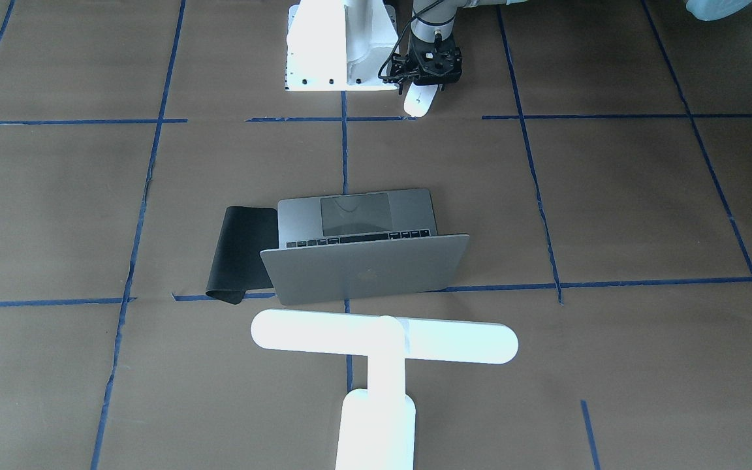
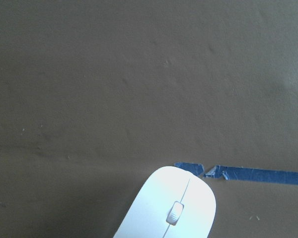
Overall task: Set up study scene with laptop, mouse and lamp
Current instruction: 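Grasp the white mouse with the left gripper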
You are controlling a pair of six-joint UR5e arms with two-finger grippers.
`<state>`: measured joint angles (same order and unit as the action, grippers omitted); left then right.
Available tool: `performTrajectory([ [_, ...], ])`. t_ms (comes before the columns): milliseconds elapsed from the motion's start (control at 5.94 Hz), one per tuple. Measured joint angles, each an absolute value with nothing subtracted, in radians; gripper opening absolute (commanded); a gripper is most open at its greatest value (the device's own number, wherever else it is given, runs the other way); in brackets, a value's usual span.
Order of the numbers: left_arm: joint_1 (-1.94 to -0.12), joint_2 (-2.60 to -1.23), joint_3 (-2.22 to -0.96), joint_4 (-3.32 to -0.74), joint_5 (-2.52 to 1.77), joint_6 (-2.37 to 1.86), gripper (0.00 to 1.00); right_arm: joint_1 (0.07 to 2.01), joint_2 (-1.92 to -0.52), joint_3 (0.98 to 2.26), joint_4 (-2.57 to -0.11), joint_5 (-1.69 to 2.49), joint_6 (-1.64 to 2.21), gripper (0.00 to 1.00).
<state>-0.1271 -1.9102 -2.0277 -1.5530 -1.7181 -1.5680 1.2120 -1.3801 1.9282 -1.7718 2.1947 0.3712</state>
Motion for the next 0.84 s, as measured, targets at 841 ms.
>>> performTrajectory([
  [841, -0.129, -1.904, -1.991, -1.597, -1.718, -1.565, 1.0, 1.212, -1.379, 1.928, -1.772, 2.193, 0.371, 1.0],
])
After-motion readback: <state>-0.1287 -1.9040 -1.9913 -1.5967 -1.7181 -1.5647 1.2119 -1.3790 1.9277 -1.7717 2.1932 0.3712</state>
